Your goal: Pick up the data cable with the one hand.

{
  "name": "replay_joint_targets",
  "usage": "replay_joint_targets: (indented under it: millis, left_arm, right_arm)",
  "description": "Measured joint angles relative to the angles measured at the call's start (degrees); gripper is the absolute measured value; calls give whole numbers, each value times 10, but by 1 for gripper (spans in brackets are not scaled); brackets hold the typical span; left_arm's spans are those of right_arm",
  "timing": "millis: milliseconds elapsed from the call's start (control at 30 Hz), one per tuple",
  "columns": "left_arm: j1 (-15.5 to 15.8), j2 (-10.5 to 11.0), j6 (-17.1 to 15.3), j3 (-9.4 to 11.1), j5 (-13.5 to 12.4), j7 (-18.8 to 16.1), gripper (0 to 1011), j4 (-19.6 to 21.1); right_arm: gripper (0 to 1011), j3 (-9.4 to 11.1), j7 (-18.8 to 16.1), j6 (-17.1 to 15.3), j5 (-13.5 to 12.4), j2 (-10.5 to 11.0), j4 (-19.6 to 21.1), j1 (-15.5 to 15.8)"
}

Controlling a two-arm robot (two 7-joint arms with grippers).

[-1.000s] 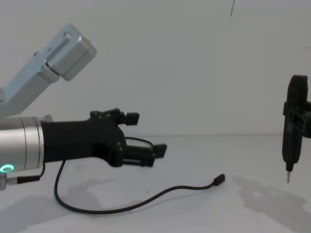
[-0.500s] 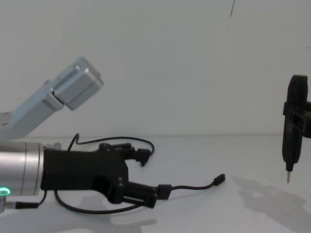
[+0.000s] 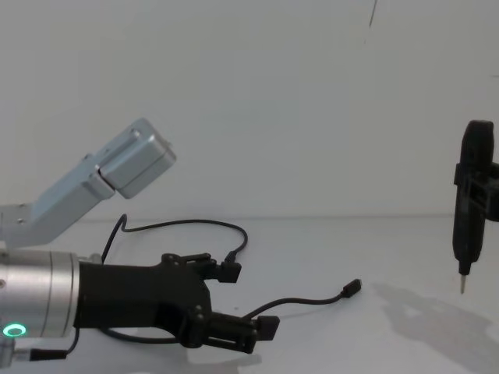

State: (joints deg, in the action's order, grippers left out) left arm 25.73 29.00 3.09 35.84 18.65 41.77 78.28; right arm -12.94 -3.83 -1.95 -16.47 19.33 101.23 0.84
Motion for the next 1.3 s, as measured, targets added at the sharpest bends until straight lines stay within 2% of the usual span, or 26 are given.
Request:
replay_joint_targets:
  millis: [767,1300]
  left_arm:
    - [-8,-18,-21,-3,19,-15,1001,-19]
    - [0,-38,-31,-8,24,-22,1001,-54]
  right_arm:
    - [269,0,0,0,0,0,0,0]
    - [269,0,0,0,0,0,0,0]
